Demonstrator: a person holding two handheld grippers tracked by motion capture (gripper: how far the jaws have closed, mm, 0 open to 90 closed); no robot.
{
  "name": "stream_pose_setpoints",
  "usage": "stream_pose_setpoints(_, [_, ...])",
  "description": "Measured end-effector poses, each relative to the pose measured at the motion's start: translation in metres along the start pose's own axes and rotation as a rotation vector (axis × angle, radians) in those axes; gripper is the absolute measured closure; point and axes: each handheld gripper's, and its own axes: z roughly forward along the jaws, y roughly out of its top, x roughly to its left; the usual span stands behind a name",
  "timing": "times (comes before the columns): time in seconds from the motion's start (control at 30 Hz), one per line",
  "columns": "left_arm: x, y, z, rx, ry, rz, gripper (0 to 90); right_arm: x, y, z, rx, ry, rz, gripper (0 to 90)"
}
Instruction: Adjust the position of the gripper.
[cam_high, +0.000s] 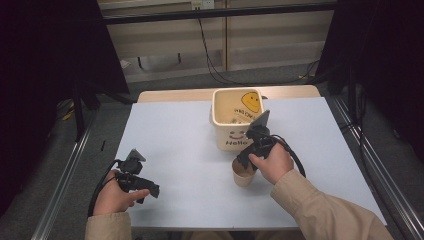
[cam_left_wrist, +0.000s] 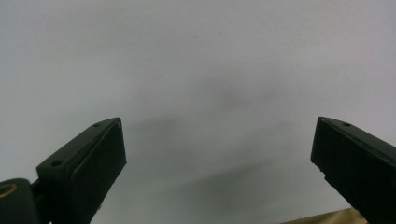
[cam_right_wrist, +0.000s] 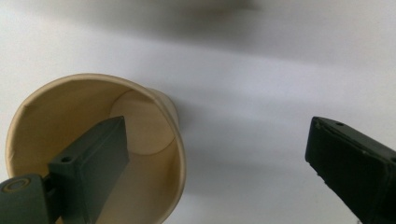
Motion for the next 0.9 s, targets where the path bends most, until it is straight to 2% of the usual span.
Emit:
stream_pose_setpoints(0.13, [0.000,0.001,0.000,0.010,0.002,0.010,3.0,-0.003,0.000,-0.002,-0.001,0.010,0.008,6.3])
stream_pose_setpoints(0.23, [-0.002,0.000,0.001,-0.009,-0.005,-0.013,3.0,-0.005,0.000,-0.004,0.002,0.014,0.009,6.7])
stream_pose_setpoints(0.27, [-0.001,0.001,0.001,-0.002,0.002,0.000,3.0,-0.005,0.000,-0.005,0.005,0.015,0.009,6.7])
stream_pose_setpoints(0.37, [-0.001,0.001,0.001,0.010,0.000,0.003,3.0,-0.005,0.001,-0.011,0.004,0.007,0.005,6.8])
stream_pose_setpoints(0.53, [-0.001,0.001,0.001,0.001,-0.006,-0.011,3.0,-0.005,0.004,-0.027,0.002,0.008,0.007,6.9])
stream_pose_setpoints(0.8, [-0.002,0.003,0.001,0.010,-0.005,0.011,3.0,-0.012,0.010,-0.055,0.004,0.023,0.014,6.7])
stream_pose_setpoints(0.9, [-0.004,0.003,0.002,0.001,-0.014,-0.012,3.0,-0.014,0.013,-0.068,0.004,0.030,0.015,6.7])
